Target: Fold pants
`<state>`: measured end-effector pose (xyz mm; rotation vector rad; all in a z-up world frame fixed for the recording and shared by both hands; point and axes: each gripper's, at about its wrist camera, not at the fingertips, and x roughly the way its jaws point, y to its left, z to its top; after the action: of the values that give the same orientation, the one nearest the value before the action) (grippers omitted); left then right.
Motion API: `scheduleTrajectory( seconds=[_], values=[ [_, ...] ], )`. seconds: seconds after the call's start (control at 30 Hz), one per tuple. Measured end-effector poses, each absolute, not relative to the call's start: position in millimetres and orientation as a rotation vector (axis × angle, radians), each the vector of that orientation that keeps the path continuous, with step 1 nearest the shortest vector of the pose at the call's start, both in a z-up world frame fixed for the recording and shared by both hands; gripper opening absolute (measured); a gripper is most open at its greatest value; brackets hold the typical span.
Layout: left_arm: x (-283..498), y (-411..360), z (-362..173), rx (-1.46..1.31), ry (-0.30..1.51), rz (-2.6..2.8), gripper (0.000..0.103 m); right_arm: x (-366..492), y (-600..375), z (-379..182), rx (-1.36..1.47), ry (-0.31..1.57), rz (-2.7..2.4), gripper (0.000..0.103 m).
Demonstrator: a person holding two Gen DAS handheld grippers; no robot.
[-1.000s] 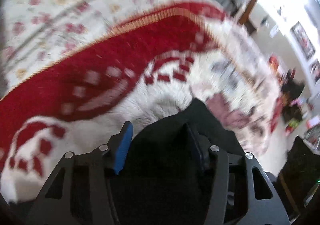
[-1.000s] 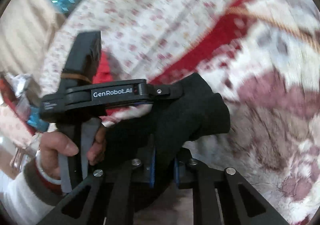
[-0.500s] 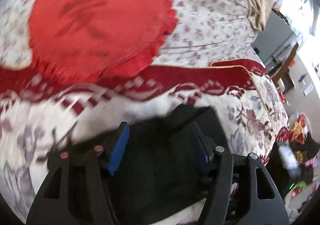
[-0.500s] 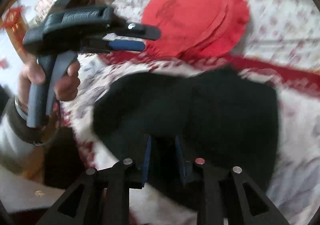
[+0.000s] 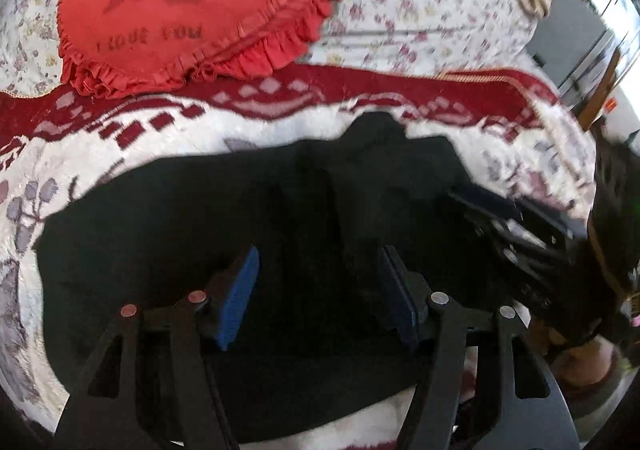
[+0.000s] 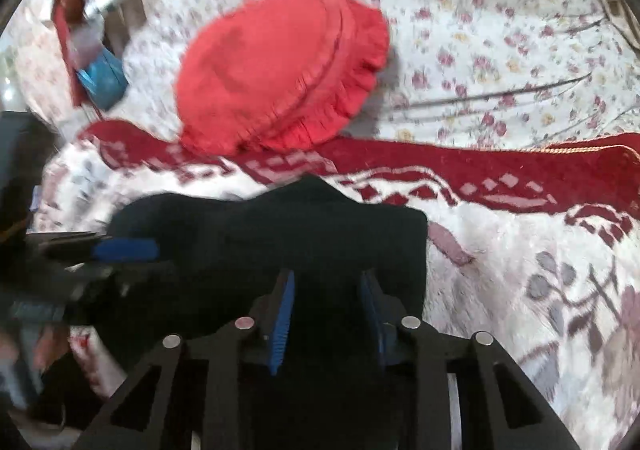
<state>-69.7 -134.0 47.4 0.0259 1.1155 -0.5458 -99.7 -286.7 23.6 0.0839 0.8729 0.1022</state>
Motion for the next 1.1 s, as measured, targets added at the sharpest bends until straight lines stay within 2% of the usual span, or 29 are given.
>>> scheduleTrajectory(
  seconds=[0.17,0.4,0.63,0.9,1.1],
  values=[
    [-72,-137,34,0.033,1.101,-0.501,0.062,-78,-287,6,0.056,0.912,0.078,0.031],
    [-77,-131,37,0.004,1.106,-0.488,0.062,-127,-281,30,0.05,0.901,0.087,0.031],
    [-83,-131,37,0.006,1.086,-0.477,0.062,-152,-269,7,0.011,0.96,0.08,0.031],
    [-88,-121,47,-0.003,1.078,-0.46,0.062,-122,-264,43,0.022,0.875,0.111,0.031],
    [-91,-101,54,-0.006,1.059,-0.406,0.062,-66,-243,18,0.021,0.949,0.145,0.031]
  ],
)
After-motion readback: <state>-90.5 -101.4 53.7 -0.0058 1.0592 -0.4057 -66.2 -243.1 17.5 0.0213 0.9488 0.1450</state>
